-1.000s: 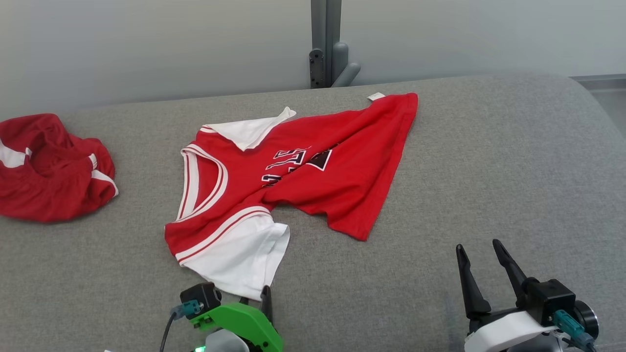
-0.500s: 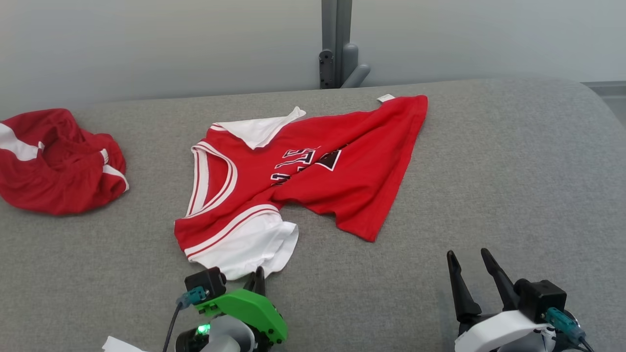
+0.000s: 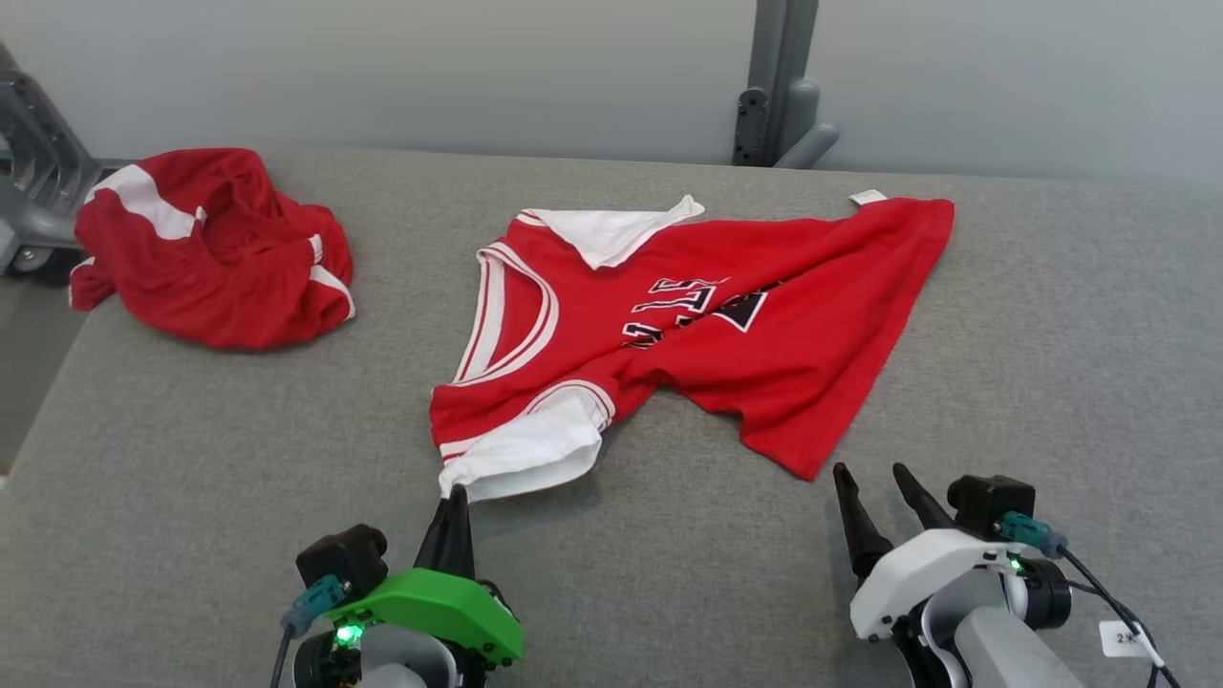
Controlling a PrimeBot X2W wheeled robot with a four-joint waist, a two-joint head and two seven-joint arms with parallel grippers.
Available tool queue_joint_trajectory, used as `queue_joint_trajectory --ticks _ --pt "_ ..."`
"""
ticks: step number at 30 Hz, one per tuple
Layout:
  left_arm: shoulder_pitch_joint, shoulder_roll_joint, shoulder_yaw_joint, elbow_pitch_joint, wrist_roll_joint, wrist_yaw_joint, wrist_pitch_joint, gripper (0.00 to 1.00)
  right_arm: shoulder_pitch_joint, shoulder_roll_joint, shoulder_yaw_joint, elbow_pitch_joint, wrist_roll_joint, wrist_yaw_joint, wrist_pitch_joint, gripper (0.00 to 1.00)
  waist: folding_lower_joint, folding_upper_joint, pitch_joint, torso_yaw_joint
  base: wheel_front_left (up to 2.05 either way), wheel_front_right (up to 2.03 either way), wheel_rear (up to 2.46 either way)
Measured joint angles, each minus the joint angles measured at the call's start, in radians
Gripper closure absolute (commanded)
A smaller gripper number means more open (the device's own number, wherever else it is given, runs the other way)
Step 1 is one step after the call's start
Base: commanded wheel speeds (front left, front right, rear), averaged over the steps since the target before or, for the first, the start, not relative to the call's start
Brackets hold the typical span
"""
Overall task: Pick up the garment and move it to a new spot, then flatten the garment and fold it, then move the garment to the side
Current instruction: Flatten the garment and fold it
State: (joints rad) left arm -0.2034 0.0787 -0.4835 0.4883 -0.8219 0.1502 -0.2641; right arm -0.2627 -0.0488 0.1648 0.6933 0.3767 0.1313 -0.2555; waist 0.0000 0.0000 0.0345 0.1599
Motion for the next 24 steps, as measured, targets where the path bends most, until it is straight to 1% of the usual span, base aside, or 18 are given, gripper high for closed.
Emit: queue_joint_trajectory --ticks 5,11,13,17,18,19,20,21,22,23,24 --pt "0.043 -0.004 0.011 -0.039 0.024 0.0 0.0 1.0 -0.095 0.0 0.02 0.14 0.012 0.0 0.0 0.0 0.0 0.0 0.012 0.041 0.0 0.0 0.0" --pt "0.051 -0.012 0.018 -0.055 0.032 -0.002 0.0 1.0 -0.181 0.0 0.035 0.306 0.026 0.0 -0.002 0.0 0.0 0.0 0.03 0.073 0.0 0.0 0.0" --pt "0.051 -0.013 0.023 -0.057 0.034 -0.002 0.0 1.0 -0.206 0.0 0.048 0.343 0.026 0.0 -0.003 0.0 0.0 0.0 0.037 0.079 0.0 0.0 0.0" --pt "0.051 -0.017 0.03 -0.059 0.041 -0.006 0.0 1.0 -0.236 -0.002 0.086 0.379 0.055 0.0 -0.007 0.0 0.0 0.0 0.046 0.086 0.0 0.0 0.0" --pt "0.051 -0.018 0.032 -0.059 0.042 -0.007 0.0 1.0 -0.243 -0.002 0.1 0.387 0.062 0.0 -0.008 0.1 0.0 0.0 0.049 0.088 0.0 0.0 0.0" --pt "0.051 -0.019 0.034 -0.059 0.044 -0.009 0.0 1.0 -0.251 -0.002 0.115 0.397 0.069 0.0 -0.01 0.25 0.0 0.0 0.051 0.089 0.0 0.0 0.0" --pt "0.051 -0.019 0.036 -0.059 0.052 -0.009 0.0 1.0 -0.258 -0.004 0.132 0.407 0.079 -0.001 -0.01 0.5 0.0 0.0 0.053 0.09 0.0 0.0 0.0" --pt "0.051 -0.02 0.039 -0.059 0.055 -0.009 0.0 1.0 -0.263 -0.005 0.147 0.413 0.087 -0.001 -0.01 0.56 0.0 0.0 0.055 0.09 0.0 0.0 0.0" --pt "0.051 -0.021 0.041 -0.06 0.058 -0.01 0.0 1.0 -0.269 -0.005 0.158 0.419 0.097 -0.001 -0.01 0.59 0.0 0.0 0.057 0.09 0.0 0.0 0.0" --pt "0.051 -0.021 0.043 -0.06 0.058 -0.01 0.0 1.0 -0.275 -0.004 0.173 0.427 0.103 -0.001 -0.011 0.78 0.0 0.0 0.058 0.09 0.0 0.0 0.0" --pt "0.051 -0.022 0.046 -0.06 0.059 -0.01 0.0 1.0 -0.28 -0.004 0.183 0.432 0.108 -0.001 -0.011 1.0 0.0 0.0 0.059 0.089 0.0 0.0 0.0"
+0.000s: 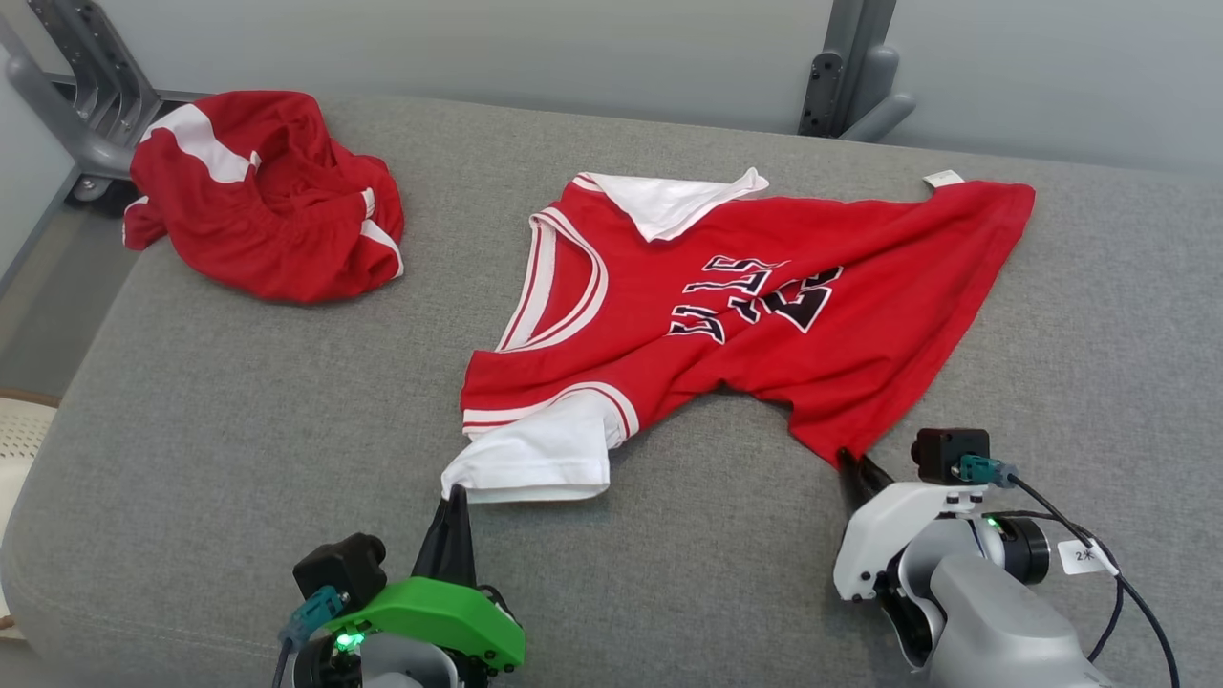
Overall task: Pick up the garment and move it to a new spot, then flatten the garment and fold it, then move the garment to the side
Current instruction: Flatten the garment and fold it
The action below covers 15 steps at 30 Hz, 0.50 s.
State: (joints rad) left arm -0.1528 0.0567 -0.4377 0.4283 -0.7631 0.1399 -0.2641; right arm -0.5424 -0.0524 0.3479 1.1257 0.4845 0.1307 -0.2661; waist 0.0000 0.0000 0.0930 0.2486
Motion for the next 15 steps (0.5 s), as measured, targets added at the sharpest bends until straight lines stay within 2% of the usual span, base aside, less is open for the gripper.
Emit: queue_joint_trajectory --ticks 4,7,13,15 --pt "0.0 -0.001 0.013 -0.005 0.008 -0.005 0.0 1.0 -0.007 0.002 0.021 -0.003 0.035 0.0 0.0 1.0 0.0 0.0 0.001 -0.008 0.0 0.0 0.0" --pt "-0.001 -0.002 0.034 -0.023 0.019 -0.009 0.0 1.0 -0.007 0.003 -0.004 -0.049 0.038 0.0 0.002 1.0 0.0 0.0 -0.001 -0.019 0.0 0.0 0.0" --pt "-0.002 -0.004 0.083 -0.092 0.037 -0.031 0.0 1.0 0.045 0.005 -0.138 -0.244 0.003 0.0 0.003 1.0 0.0 0.0 -0.014 -0.05 0.0 0.0 0.0" --pt "-0.002 -0.005 0.11 -0.131 0.036 -0.041 0.0 1.0 0.086 0.004 -0.192 -0.324 0.03 0.0 0.003 1.0 0.0 0.0 -0.022 -0.062 0.0 0.0 0.0"
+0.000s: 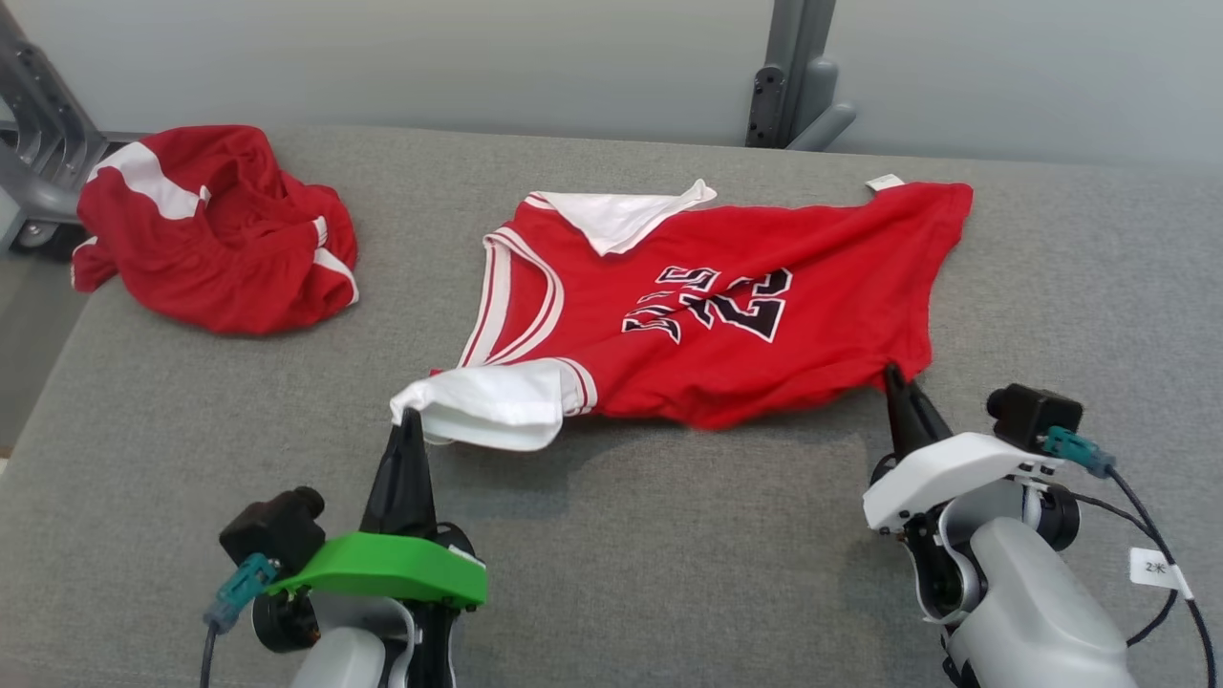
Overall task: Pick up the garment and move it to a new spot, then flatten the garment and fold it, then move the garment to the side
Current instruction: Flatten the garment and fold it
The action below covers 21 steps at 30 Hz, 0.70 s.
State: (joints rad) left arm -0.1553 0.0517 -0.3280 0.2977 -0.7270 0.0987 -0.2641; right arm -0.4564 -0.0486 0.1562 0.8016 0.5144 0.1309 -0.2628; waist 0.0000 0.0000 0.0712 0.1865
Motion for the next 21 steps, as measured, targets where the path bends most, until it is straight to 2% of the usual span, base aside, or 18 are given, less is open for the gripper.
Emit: queue_joint_trajectory --ticks 3,6,11,14,21 --pt "-0.005 -0.001 0.03 -0.067 -0.002 -0.018 0.0 1.0 0.055 -0.001 -0.056 -0.127 0.027 0.0 0.0 1.0 0.0 0.0 -0.012 -0.02 0.0 0.0 0.0" --pt "-0.008 -0.001 0.058 -0.137 -0.012 -0.022 0.0 1.0 0.111 -0.001 -0.071 -0.264 0.093 0.0 0.0 1.0 0.0 0.0 -0.026 -0.043 0.0 0.0 0.0" --pt "-0.001 -0.002 0.085 -0.274 -0.029 -0.027 0.0 1.0 0.208 -0.001 -0.104 -0.488 0.125 0.0 0.004 1.0 0.0 0.0 -0.051 -0.086 0.0 0.0 0.0" --pt "0.015 -0.002 0.101 -0.4 -0.018 -0.02 0.0 1.0 0.289 -0.015 -0.139 -0.712 0.142 0.0 0.047 1.0 0.0 0.0 -0.071 -0.121 0.0 0.0 0.0" --pt "0.021 0.027 0.105 -0.644 0.013 0.005 0.024 1.0 0.409 -0.02 -0.235 -1.09 0.167 0.0 0.151 1.0 0.0 0.0 -0.1 -0.176 0.0 0.0 0.0"
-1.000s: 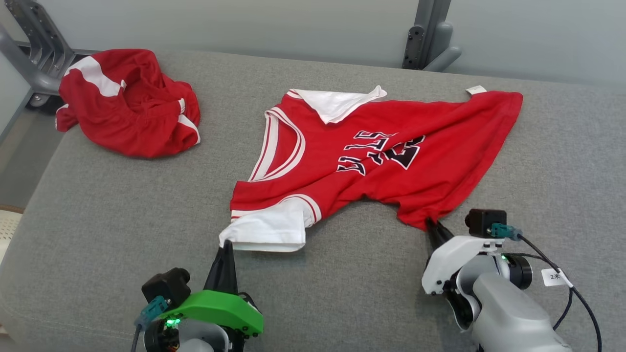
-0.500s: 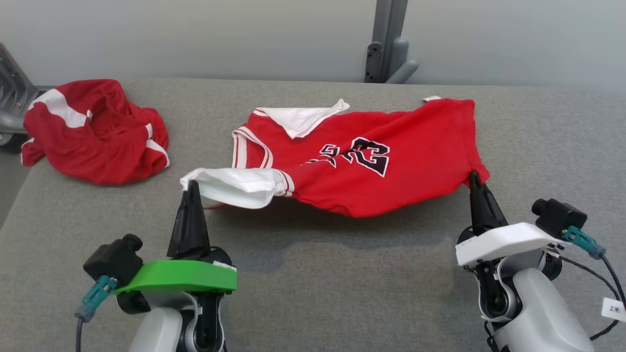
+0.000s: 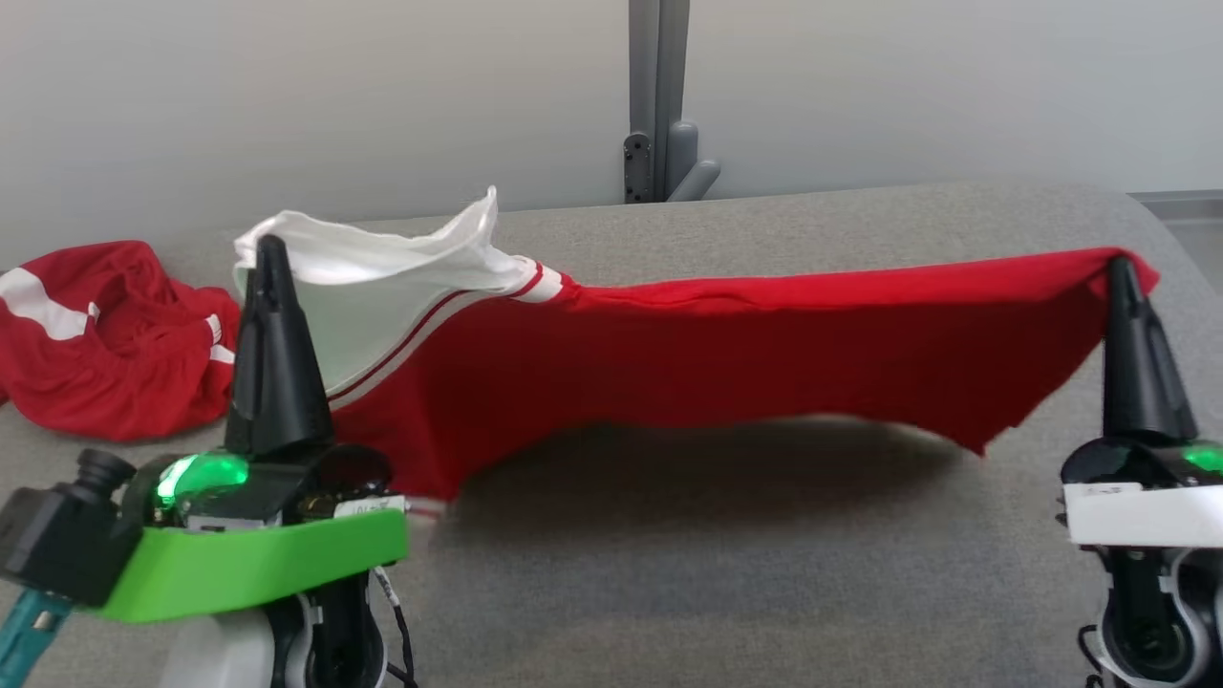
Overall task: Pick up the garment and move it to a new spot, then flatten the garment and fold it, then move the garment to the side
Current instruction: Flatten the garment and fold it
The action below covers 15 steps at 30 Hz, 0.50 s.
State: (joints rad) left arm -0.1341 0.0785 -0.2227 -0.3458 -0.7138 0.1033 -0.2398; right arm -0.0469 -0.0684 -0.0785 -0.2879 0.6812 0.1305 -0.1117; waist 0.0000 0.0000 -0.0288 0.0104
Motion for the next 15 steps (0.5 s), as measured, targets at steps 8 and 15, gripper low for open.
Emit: queue_joint_trajectory --ticks 8,15 --pt "-0.074 0.054 -0.014 -0.188 0.054 0.022 0.086 1.0 0.042 0.011 -0.089 -0.231 -0.021 0.0 0.117 1.0 0.0 0.0 -0.005 -0.037 0.0 0.0 0.0" --pt "-0.186 0.082 -0.018 -0.084 0.074 0.018 0.145 1.0 -0.02 0.016 -0.08 -0.159 -0.062 0.0 0.173 1.0 0.0 0.0 0.045 -0.038 0.0 0.0 0.0"
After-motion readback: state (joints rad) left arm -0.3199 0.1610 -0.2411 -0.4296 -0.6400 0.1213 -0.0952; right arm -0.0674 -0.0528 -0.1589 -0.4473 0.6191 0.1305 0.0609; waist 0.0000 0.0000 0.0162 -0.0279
